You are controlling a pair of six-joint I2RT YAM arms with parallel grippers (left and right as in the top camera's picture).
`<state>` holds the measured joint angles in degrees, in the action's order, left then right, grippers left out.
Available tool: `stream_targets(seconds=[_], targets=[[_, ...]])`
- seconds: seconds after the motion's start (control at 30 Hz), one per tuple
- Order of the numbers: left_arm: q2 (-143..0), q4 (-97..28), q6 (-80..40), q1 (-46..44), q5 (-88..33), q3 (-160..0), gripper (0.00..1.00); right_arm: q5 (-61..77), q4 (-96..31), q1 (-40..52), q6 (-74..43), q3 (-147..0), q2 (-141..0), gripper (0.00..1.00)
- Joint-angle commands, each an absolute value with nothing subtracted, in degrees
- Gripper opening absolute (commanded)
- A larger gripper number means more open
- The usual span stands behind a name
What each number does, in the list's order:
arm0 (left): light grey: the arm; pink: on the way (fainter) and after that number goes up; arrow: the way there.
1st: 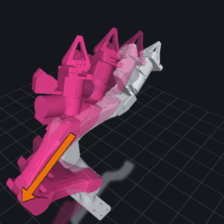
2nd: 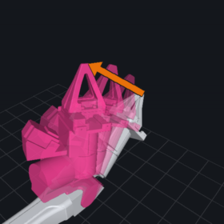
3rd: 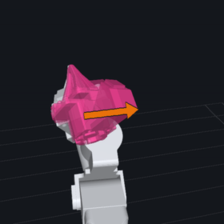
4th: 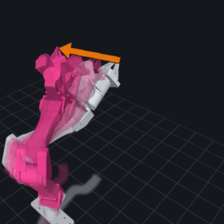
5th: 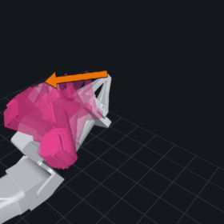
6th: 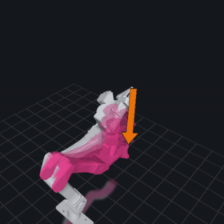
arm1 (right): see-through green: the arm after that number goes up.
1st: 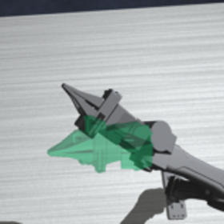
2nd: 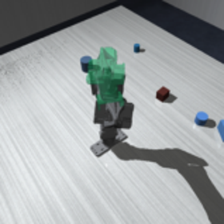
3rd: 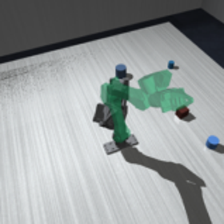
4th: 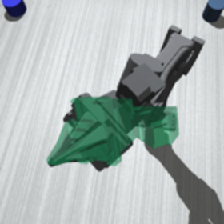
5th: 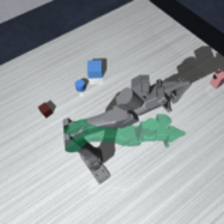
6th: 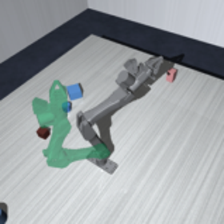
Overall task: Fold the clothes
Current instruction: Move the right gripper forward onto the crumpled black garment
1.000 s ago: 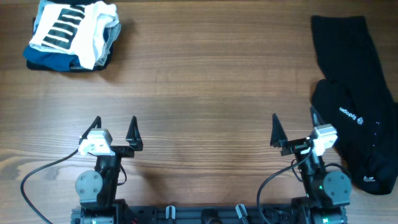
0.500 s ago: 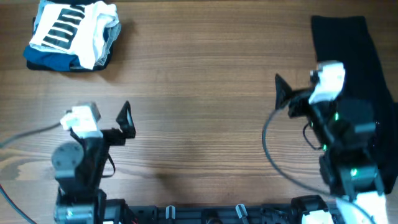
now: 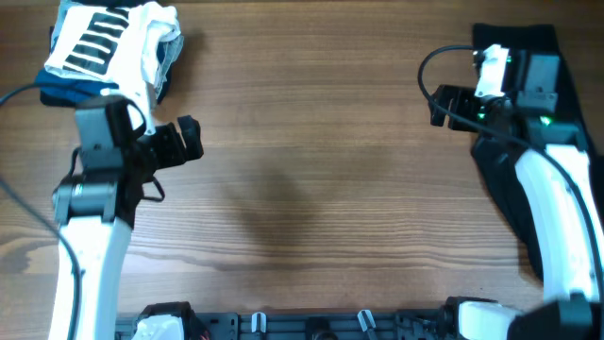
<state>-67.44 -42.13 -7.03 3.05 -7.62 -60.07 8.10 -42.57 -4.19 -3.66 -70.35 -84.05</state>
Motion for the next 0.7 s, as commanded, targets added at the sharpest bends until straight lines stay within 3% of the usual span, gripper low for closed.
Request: stream_targets(seconds=[0.0,0.13,0.47,0.53,0.67], targets=[[-73.1,-42.2,-8.0,2.7,-9.3,-60.9,1.0,3.7,-43.7,-4.6,-6.4,-71.3,-89.8,1.0],[-77.4,-43.1,-8.0,2.7,-13.5,-60.9,1.0,-8.3,-45.8,-7.7,-18.5,-71.2,-95.9,1.0],[-78.7,-42.0,-8.0,2.7,-13.9,-60.9,1.0,-9.2,-39.4,-17.0,-14.7,-71.2,-106.2,0.95],[-78.7,-42.0,-8.0,2.7,-13.9,-60.9,1.0,-9.2,-37.7,-17.7,-13.5,-71.1,-107.7,0.89],[-78.7,-42.0,-8.0,2.7,-13.9,-60.9,1.0,-8.3,-35.5,-17.7,-12.0,-70.8,-110.3,0.64]])
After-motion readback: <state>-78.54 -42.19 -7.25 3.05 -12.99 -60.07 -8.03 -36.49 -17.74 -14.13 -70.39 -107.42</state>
